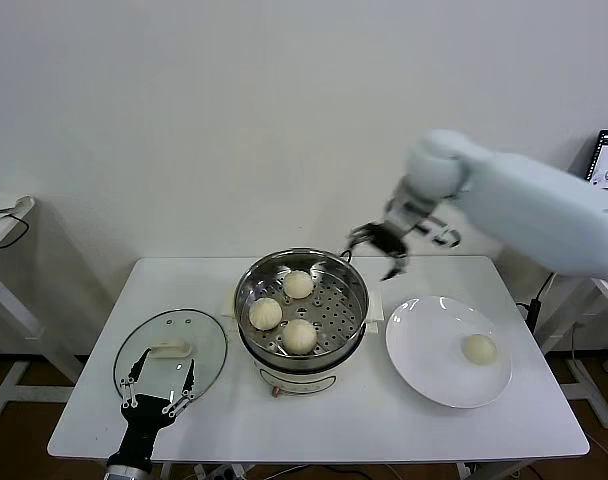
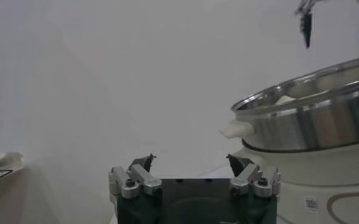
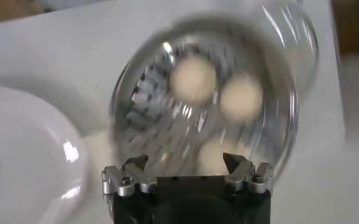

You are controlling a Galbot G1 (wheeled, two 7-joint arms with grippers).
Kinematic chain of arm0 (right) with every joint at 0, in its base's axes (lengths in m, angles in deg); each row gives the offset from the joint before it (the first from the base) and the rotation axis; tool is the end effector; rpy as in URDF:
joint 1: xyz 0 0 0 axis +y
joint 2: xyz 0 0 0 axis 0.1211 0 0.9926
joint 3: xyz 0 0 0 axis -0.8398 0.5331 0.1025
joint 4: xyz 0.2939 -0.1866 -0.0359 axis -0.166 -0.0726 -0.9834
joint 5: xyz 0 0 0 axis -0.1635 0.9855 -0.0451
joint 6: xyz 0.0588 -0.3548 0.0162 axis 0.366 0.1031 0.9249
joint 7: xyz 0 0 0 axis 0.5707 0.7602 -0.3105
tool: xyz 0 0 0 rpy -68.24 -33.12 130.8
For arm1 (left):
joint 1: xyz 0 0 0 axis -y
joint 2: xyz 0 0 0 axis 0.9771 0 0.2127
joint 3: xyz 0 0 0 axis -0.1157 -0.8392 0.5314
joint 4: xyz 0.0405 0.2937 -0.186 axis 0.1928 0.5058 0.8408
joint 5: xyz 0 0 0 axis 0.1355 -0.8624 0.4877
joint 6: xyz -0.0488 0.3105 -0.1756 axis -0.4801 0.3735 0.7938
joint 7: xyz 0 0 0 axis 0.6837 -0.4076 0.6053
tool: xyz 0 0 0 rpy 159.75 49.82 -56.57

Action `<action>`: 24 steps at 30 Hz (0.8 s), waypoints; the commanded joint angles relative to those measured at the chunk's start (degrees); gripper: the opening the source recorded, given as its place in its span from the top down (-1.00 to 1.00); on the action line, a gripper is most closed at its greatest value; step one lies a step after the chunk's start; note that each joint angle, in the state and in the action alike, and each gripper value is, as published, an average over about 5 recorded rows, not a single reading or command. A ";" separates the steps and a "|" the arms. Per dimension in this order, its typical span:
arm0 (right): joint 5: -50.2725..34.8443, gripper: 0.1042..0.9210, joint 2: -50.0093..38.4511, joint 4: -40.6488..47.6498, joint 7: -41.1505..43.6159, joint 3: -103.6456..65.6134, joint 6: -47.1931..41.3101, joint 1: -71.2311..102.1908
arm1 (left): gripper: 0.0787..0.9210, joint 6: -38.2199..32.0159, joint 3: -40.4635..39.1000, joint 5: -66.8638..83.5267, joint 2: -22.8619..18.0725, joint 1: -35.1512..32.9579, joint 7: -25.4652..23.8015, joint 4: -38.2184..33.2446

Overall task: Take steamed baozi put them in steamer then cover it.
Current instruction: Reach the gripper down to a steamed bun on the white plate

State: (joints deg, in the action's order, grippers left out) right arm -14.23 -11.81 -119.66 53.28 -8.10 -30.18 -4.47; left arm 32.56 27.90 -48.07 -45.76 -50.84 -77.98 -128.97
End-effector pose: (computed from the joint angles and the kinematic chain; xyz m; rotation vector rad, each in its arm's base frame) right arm 0.5729 -0.0814 -0.0061 1.6933 -1.1410 1.8158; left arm 0.1360 0.0752 -0.3527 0.1109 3.0667 0.5515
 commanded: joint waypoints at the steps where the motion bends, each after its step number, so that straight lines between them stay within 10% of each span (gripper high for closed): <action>1: -3.93 -0.76 -11.25 16.79 3.41 -4.33 -12.32 9.07 | -0.77 0.10 0.06 -0.05 -0.06 -0.06 -0.01 -0.03; 24: 5.53 -0.76 -9.42 17.12 -8.03 -8.91 -10.96 27.47 | -0.77 0.22 0.15 -0.68 0.03 -0.64 -0.72 0.11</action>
State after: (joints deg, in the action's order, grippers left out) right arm -10.59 -21.02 -104.83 48.14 -14.98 -39.93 18.18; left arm 32.77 28.02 -48.57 -45.79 -51.42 -78.62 -128.81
